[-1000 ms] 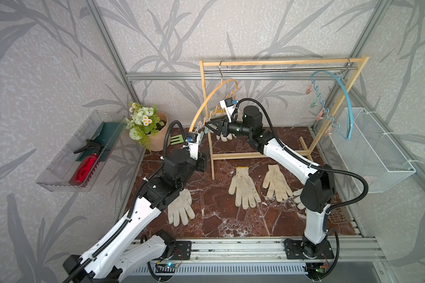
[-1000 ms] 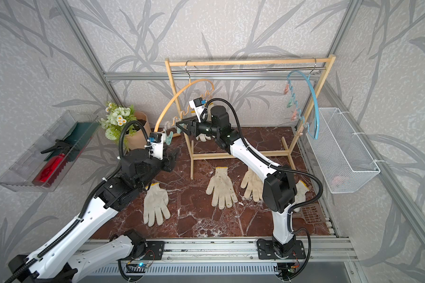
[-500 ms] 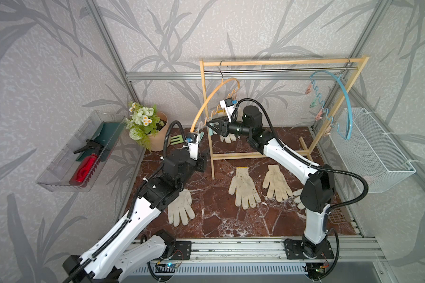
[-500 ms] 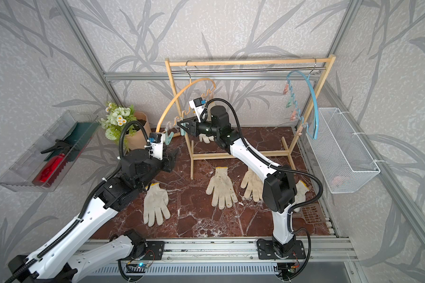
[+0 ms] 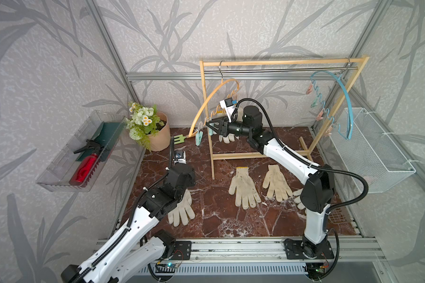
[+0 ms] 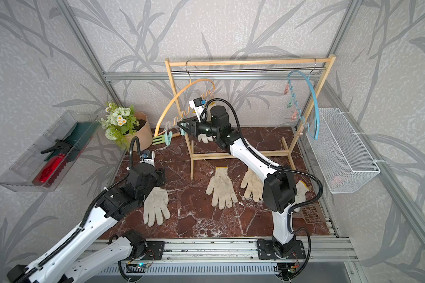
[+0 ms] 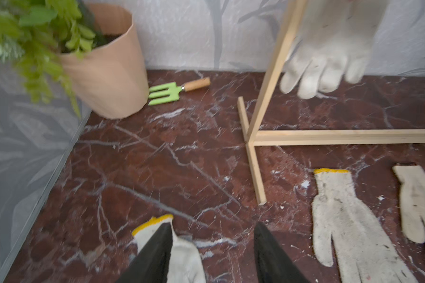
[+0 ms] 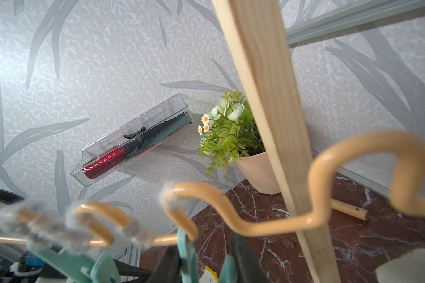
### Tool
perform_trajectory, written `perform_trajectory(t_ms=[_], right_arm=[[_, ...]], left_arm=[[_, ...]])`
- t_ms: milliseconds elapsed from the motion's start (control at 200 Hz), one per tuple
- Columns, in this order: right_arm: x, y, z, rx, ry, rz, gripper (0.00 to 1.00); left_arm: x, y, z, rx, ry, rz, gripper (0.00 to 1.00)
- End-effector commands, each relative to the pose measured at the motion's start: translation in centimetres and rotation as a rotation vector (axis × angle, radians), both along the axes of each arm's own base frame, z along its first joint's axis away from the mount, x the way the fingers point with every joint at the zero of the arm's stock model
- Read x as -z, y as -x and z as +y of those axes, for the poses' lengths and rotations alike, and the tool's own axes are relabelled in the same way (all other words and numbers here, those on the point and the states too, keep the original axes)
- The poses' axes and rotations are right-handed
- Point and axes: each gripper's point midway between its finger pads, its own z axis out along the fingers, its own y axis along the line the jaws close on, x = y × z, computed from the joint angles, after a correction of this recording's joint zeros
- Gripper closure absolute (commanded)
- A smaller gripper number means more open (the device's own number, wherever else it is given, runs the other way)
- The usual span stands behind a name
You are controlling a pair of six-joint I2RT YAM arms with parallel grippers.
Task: Clip the gloves onto a hanger to dry
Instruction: Pick up the glove from the center of the board.
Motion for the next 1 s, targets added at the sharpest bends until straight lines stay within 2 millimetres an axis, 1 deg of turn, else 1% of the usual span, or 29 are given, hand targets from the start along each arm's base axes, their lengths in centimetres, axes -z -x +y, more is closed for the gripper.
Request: perform_trajectory(t_ms=[0, 105, 215, 295, 500, 635, 785, 845, 950, 1000], right_arm=[[-2.6, 0.6, -0.1, -0.01, -0.04, -0.053, 0.69], [-2.8, 0.7, -0.1, -0.011, -0.041, -0.055, 0.69], [-2.9, 0.8, -0.2, -0.013, -0.042, -0.055, 0.69], [-3.1, 0.9, -0.3, -0.014, -0.043, -0.058, 0.69], [-3.2, 1.1, -0.4, -0.013, -0.045, -0.058, 0.69], [-3.0, 1.1, -0.4, -0.012, -0.041, -0.057, 0.69], [-3.0, 1.1, -0.4, -0.013, -0.042, -0.058, 0.69], [-3.0, 1.1, -0.4, -0.013, -0.041, -0.058, 0.69], [-3.0, 1.0, -0.4, -0.014, -0.041, -0.059, 0.69], [-3.1, 1.0, -0.4, -0.012, -0.041, -0.061, 0.69]], left_arm=[[3.6, 2.1, 3.6, -0.213, 0.017, 0.118, 0.46], [6.3, 3.0, 5.1, -0.304, 0.028, 0.188, 0.46], [9.1, 3.4, 6.2, -0.374, 0.091, 0.278, 0.47], [11.1, 3.6, 6.7, -0.41, 0.137, 0.346, 0.47], [15.2, 3.4, 7.2, -0.456, 0.212, 0.485, 0.46], [17.1, 3.2, 7.9, -0.482, 0.227, 0.553, 0.46], [18.5, 2.4, 8.1, -0.475, 0.228, 0.594, 0.44], [19.1, 2.4, 8.4, -0.503, 0.222, 0.612, 0.43], [20.0, 2.1, 7.9, -0.476, 0.211, 0.682, 0.42], [20.7, 2.0, 7.6, -0.473, 0.214, 0.713, 0.41]])
